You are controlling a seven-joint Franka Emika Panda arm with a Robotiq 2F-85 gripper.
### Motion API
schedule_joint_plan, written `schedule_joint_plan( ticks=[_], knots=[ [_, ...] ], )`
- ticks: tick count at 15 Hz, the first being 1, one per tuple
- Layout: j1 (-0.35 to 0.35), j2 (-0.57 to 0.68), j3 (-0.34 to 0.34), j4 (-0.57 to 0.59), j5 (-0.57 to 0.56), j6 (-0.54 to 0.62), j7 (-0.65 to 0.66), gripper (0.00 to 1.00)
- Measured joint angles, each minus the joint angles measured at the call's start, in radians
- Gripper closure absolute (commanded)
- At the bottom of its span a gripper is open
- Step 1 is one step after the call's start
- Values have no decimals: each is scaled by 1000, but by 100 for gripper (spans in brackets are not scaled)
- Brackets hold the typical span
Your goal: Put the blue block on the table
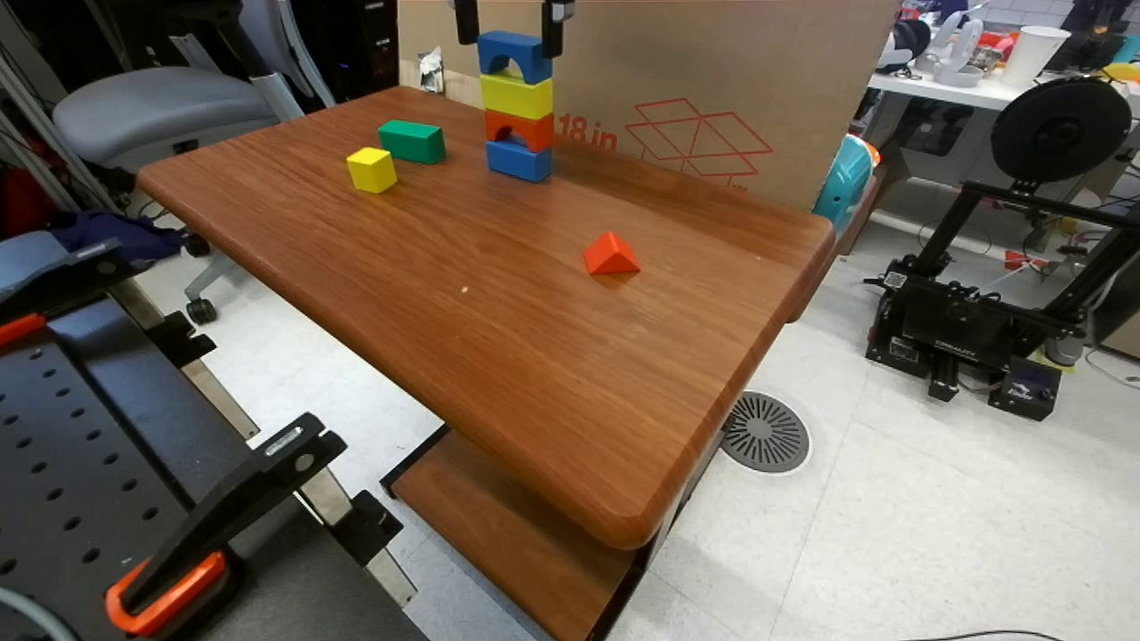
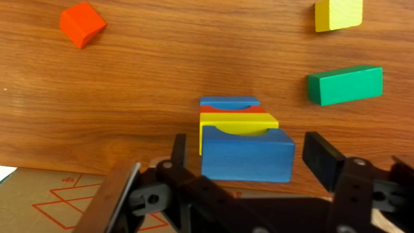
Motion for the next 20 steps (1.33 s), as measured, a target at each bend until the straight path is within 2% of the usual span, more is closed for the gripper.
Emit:
schedule_joint_plan(
  ticks=[2, 3, 11, 20],
  knots=[
    [2, 6, 0, 9, 0, -5, 0, 57],
    [3, 7, 0, 12, 0, -5, 0, 58],
    [18, -13, 1, -7, -9, 14, 0, 58],
    [18, -192, 17, -245, 24, 52, -17, 58]
  ],
)
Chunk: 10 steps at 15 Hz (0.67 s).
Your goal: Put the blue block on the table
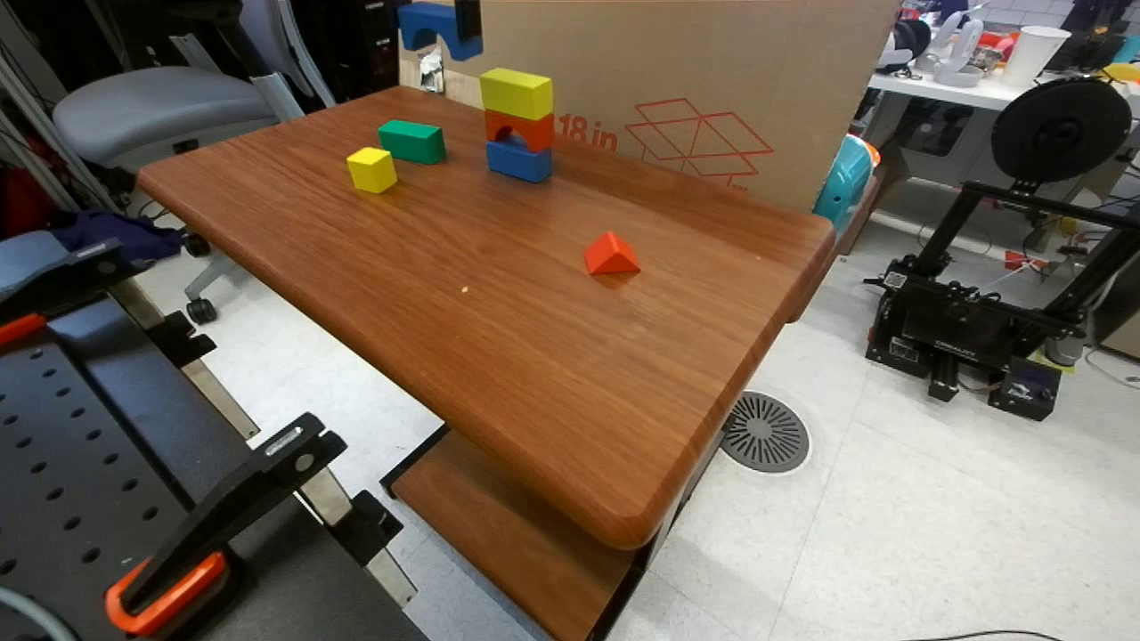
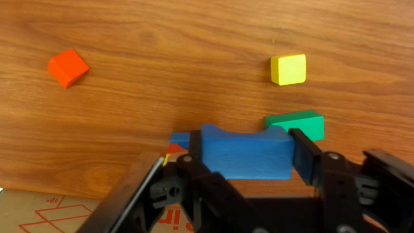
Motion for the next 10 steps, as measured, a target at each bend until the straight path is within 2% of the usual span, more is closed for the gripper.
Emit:
schedule_joint_plan(
  ticks=[4, 10],
  knots=[
    [-26, -44, -1, -104, 16, 3, -35, 58],
    [-50, -19, -30, -193, 15, 85, -34, 58]
  ],
)
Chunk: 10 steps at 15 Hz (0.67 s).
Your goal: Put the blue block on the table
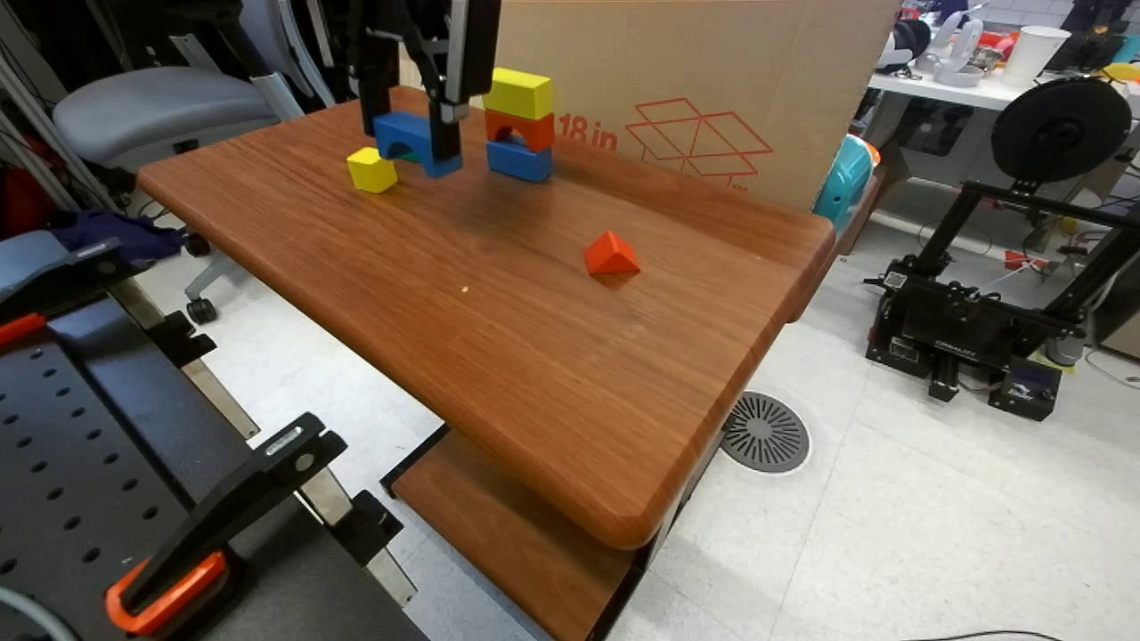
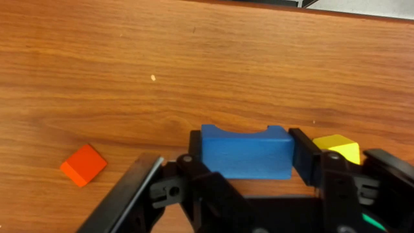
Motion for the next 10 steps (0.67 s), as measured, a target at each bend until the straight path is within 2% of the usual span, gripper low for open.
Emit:
schedule_joint_plan(
  ticks=[7, 8, 9, 10],
  knots=[
    [0, 108, -33, 7, -19, 34, 36, 58],
    [0, 114, -36, 10, -26, 34, 43, 21],
    [0, 116, -37, 12, -29, 34, 48, 7],
    [0, 117, -37, 13, -33, 34, 52, 2]
  ],
)
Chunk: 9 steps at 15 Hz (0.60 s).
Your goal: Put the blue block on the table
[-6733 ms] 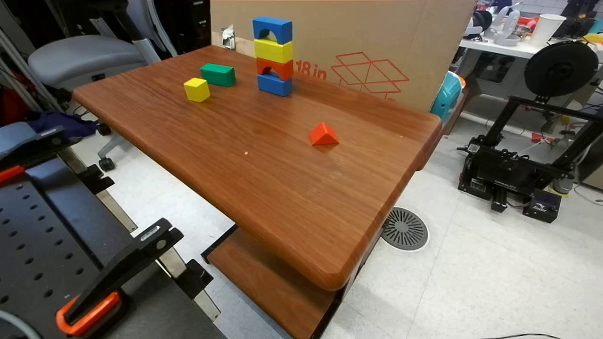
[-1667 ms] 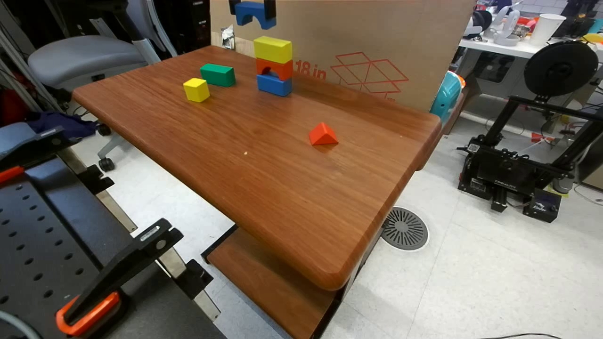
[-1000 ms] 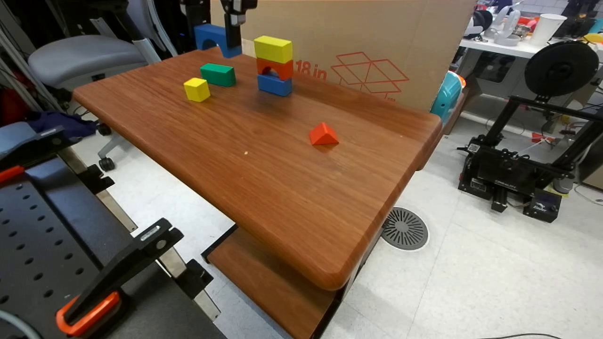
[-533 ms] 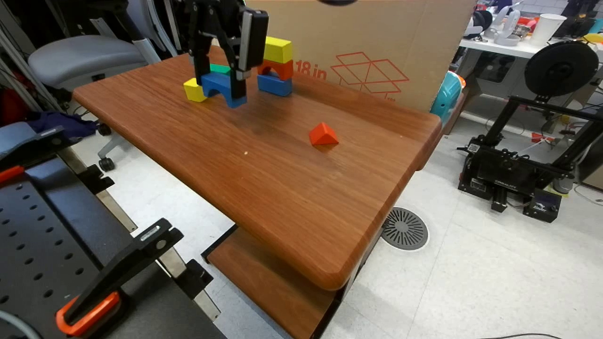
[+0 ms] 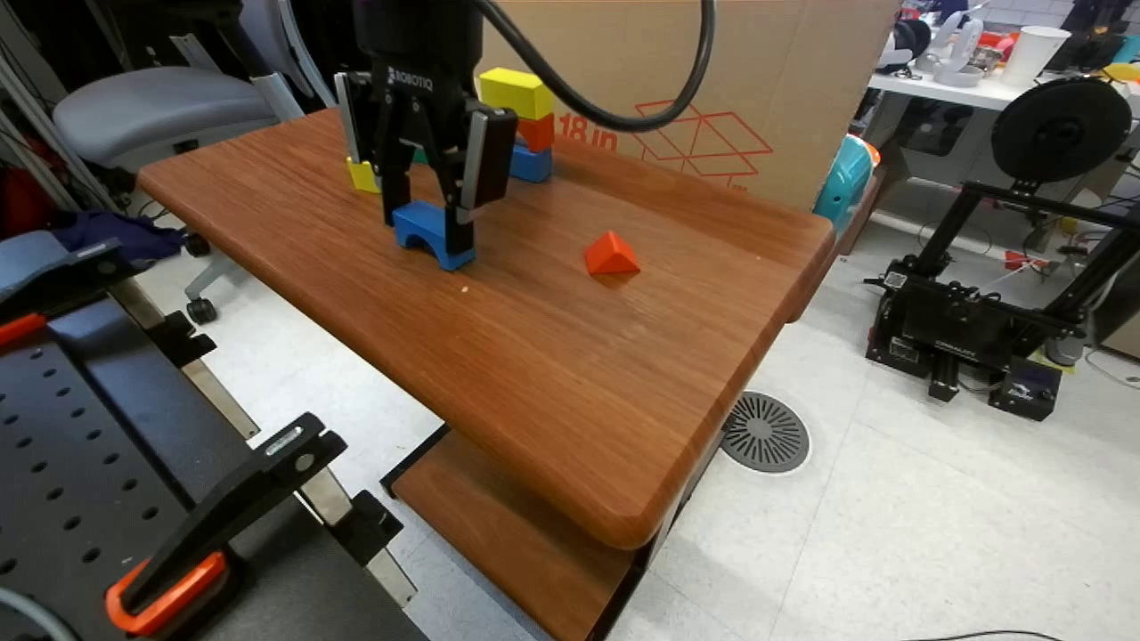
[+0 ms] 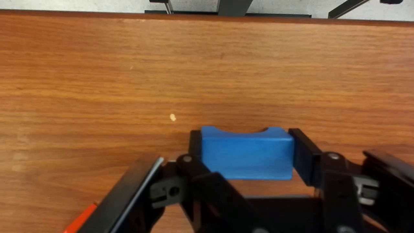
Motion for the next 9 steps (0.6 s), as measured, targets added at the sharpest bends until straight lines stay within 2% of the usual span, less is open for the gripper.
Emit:
schedule_joint_plan(
  ticks=[5, 9],
  knots=[
    [1, 4, -1, -7, -13, 1, 2, 0],
    [1, -80, 2, -55, -12, 1, -1, 0]
  ],
)
